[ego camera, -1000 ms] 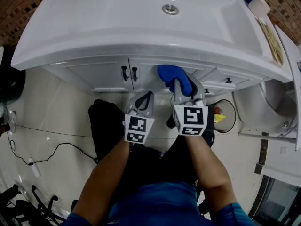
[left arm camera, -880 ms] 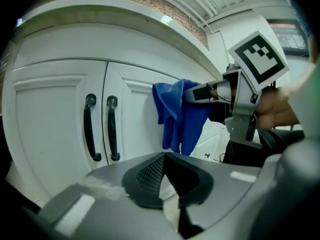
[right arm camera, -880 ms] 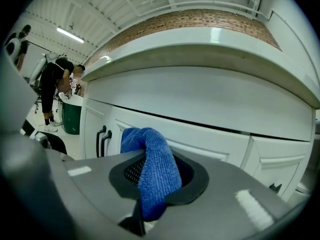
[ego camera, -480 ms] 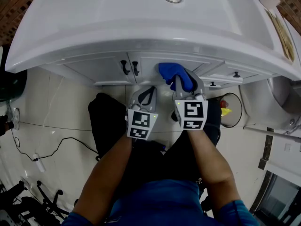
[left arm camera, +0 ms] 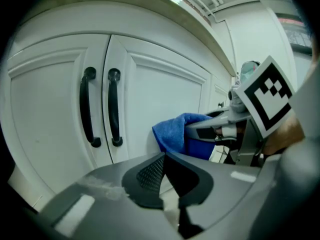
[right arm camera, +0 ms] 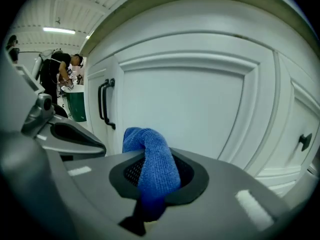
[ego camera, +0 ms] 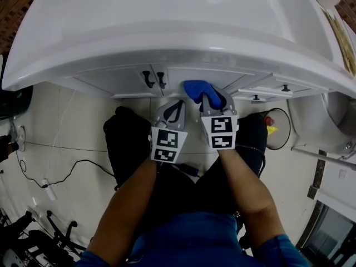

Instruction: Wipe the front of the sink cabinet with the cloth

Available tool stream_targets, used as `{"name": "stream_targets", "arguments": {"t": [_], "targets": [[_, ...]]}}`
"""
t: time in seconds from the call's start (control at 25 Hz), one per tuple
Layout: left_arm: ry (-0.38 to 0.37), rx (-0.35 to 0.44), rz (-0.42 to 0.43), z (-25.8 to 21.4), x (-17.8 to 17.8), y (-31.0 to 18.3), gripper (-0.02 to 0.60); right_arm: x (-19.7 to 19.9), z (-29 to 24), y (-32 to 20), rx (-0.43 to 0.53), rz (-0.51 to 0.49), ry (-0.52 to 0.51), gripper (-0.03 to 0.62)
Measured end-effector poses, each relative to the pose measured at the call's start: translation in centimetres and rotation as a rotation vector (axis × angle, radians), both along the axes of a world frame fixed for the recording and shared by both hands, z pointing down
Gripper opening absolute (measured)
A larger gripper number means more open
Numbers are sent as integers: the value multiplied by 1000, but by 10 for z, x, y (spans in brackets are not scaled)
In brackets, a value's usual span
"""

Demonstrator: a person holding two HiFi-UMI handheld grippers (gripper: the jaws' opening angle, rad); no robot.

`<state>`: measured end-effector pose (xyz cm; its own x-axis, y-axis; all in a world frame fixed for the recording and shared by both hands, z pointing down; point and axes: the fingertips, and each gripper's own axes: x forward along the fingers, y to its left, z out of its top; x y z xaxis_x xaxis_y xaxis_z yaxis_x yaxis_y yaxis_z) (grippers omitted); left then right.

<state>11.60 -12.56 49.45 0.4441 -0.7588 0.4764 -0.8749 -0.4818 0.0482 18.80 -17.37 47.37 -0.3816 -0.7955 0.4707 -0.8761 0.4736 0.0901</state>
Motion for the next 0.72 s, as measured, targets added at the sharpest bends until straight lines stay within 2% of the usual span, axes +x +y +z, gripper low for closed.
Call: {"name": "stream_targets", "arguments": {"t": [0.2,0.52,0.72], "targets": [[-7,-28,-9,8,-1,-4,6,-1,35,-1,-91,-8,41,60],[-24,-79,-14,23,-4,-9,6,10,108,5,-327,40,143,60],[-26,-102,-14,31,-4,-9,6,14,136,8,-402,51,185,60]]}}
